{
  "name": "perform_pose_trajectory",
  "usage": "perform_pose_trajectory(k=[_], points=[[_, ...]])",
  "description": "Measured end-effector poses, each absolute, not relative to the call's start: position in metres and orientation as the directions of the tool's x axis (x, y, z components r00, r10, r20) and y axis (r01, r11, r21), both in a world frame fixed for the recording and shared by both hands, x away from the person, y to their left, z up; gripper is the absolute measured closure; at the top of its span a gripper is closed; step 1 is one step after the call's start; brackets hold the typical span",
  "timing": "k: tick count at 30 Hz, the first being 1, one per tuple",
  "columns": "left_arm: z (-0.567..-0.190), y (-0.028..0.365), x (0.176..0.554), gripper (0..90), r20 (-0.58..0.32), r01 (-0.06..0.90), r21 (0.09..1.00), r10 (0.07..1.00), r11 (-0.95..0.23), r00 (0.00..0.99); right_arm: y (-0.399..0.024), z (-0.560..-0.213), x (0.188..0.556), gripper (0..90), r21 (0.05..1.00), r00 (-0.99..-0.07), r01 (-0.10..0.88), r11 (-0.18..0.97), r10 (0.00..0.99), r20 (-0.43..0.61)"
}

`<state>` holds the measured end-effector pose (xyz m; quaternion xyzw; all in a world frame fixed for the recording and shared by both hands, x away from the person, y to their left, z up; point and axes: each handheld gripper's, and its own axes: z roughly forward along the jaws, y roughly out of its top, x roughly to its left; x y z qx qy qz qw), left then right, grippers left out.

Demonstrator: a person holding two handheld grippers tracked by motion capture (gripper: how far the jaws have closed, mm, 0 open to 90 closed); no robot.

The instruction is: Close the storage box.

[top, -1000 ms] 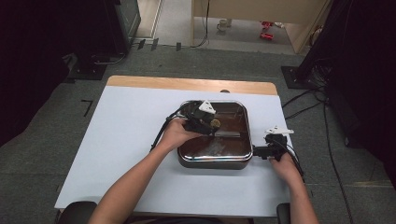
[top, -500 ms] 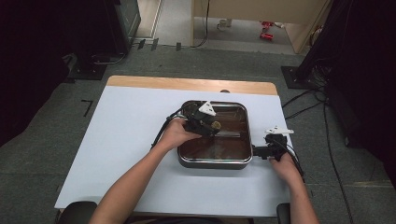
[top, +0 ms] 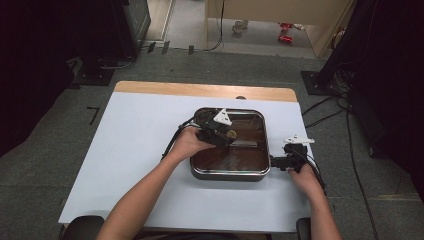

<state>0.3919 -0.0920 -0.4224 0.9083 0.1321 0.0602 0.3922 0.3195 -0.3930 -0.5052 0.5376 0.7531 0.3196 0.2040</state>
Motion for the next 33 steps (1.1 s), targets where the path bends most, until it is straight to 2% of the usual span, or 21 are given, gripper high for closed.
perform_pose_trajectory(k=[3, 15, 24, 29, 33], points=[[-0.422, -0.092, 0.392, 58.5, -0.001, 0.199, 0.727, 0.288, -0.657, 0.958, -0.393, -0.505, 0.319, 0.0, 0.701, -0.339, 0.679, 0.218, 0.94, 0.036], [-0.418, -0.091, 0.388, 59.4, 0.06, 0.155, 0.724, 0.286, -0.672, 0.956, -0.393, -0.505, 0.32, 0.0, 0.701, -0.34, 0.678, 0.219, 0.94, 0.036], [-0.423, -0.091, 0.393, 58.7, 0.023, 0.186, 0.728, 0.295, -0.66, 0.955, -0.393, -0.505, 0.319, 0.0, 0.701, -0.339, 0.679, 0.219, 0.94, 0.036], [-0.413, -0.08, 0.397, 45.9, -0.046, 0.242, 0.778, 0.332, -0.579, 0.942, -0.393, -0.505, 0.319, 0.0, 0.701, -0.34, 0.678, 0.22, 0.94, 0.034], [-0.407, -0.066, 0.396, 40.6, -0.045, 0.258, 0.77, 0.354, -0.584, 0.934, -0.393, -0.505, 0.319, 0.0, 0.701, -0.339, 0.679, 0.218, 0.94, 0.036]])
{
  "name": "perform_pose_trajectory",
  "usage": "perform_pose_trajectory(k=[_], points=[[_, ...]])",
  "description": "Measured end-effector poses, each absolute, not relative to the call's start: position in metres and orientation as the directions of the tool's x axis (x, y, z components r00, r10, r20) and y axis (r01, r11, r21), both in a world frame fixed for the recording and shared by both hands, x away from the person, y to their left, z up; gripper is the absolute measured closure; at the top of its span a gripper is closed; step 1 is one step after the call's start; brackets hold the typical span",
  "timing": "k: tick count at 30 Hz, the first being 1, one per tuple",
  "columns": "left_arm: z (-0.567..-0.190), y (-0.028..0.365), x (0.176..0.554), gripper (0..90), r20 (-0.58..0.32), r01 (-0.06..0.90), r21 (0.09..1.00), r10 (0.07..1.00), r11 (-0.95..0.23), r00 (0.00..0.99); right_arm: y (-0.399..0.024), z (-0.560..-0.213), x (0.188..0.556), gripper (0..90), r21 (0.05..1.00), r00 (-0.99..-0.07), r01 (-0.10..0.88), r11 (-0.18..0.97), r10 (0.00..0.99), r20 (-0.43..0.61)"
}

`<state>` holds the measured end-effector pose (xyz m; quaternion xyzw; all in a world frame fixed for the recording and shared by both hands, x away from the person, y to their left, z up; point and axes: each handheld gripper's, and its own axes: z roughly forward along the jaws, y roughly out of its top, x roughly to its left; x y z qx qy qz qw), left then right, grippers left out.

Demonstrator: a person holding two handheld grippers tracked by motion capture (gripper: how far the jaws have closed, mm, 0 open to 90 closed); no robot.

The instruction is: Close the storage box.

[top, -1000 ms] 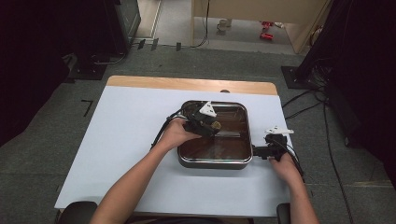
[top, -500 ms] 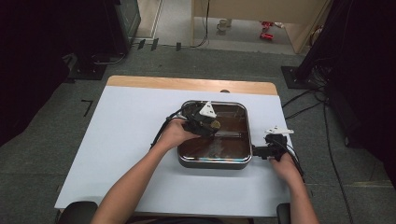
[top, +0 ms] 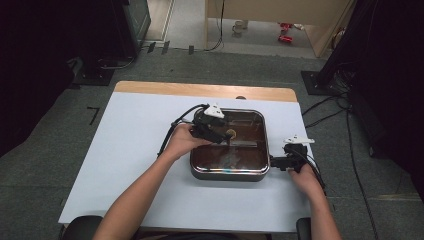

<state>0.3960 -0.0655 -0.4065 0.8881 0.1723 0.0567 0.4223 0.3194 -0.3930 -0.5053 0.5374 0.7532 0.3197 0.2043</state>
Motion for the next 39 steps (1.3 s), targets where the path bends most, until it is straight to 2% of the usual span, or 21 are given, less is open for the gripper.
perform_pose_trajectory(k=[8, 15, 21, 27, 30, 39], points=[[-0.404, -0.03, 0.384, 33.1, -0.013, 0.278, 0.755, 0.411, -0.594, 0.912, -0.393, -0.505, 0.319, 0.0, 0.701, -0.339, 0.679, 0.218, 0.94, 0.036], [-0.407, 0.009, 0.379, 28.0, -0.09, 0.377, 0.767, 0.494, -0.52, 0.865, -0.393, -0.505, 0.319, 0.0, 0.702, -0.338, 0.678, 0.218, 0.94, 0.035], [-0.413, 0.037, 0.369, 26.4, -0.119, 0.407, 0.799, 0.547, -0.443, 0.829, -0.393, -0.505, 0.32, 0.0, 0.701, -0.339, 0.679, 0.218, 0.94, 0.035], [-0.426, 0.058, 0.36, 26.0, -0.106, 0.441, 0.784, 0.607, -0.437, 0.788, -0.393, -0.505, 0.32, 0.0, 0.701, -0.339, 0.679, 0.218, 0.94, 0.035], [-0.437, 0.067, 0.354, 24.6, -0.063, 0.432, 0.784, 0.635, -0.446, 0.77, -0.393, -0.505, 0.32, 0.0, 0.701, -0.339, 0.679, 0.218, 0.94, 0.036], [-0.465, 0.079, 0.34, 24.0, -0.059, 0.486, 0.737, 0.671, -0.47, 0.739, -0.393, -0.505, 0.32, 0.0, 0.701, -0.339, 0.679, 0.218, 0.94, 0.036]])
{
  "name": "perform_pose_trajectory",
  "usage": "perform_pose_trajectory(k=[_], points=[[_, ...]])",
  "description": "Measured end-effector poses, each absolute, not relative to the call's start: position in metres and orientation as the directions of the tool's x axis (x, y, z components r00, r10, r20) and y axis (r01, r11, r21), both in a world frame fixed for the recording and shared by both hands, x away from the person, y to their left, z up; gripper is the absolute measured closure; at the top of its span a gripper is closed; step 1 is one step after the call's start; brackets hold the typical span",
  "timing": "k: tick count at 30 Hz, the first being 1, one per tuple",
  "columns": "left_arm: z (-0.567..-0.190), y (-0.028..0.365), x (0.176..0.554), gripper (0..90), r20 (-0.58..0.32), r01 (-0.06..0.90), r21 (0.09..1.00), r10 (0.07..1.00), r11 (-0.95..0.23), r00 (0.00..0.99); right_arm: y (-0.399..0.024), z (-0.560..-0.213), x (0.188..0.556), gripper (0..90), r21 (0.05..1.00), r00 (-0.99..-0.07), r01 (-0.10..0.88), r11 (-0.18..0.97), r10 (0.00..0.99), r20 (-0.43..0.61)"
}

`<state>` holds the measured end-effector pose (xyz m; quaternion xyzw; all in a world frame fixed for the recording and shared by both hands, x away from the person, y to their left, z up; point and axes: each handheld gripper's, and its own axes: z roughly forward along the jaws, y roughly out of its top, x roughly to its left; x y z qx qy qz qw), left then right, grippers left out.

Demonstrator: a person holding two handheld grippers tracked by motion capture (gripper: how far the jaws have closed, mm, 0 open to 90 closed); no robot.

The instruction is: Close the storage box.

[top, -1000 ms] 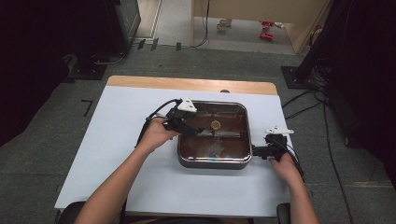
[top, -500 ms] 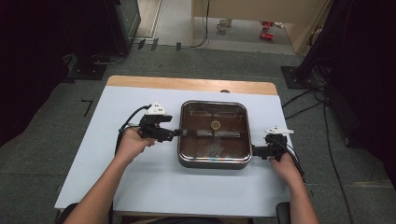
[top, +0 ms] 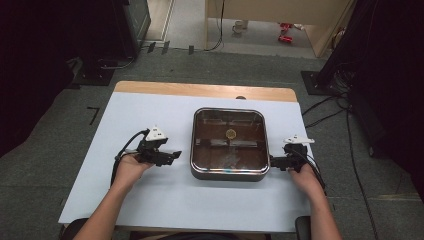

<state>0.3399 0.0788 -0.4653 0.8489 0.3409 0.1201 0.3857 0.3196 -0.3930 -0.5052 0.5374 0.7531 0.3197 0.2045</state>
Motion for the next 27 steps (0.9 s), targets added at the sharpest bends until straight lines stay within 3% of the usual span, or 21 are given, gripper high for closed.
perform_pose_trajectory(k=[14, 20, 27], points=[[-0.488, 0.078, 0.32, 24.1, -0.065, 0.54, 0.674, 0.687, -0.505, 0.724, -0.393, -0.505, 0.32, 0.0, 0.701, -0.339, 0.679, 0.218, 0.94, 0.036], [-0.494, 0.075, 0.312, 20.0, -0.006, 0.486, 0.702, 0.677, -0.521, 0.736, -0.393, -0.505, 0.32, 0.0, 0.701, -0.338, 0.679, 0.217, 0.94, 0.036], [-0.499, 0.072, 0.306, 18.1, -0.002, 0.492, 0.729, 0.718, -0.475, 0.696, -0.393, -0.505, 0.32, 0.0, 0.701, -0.338, 0.68, 0.217, 0.94, 0.037]])
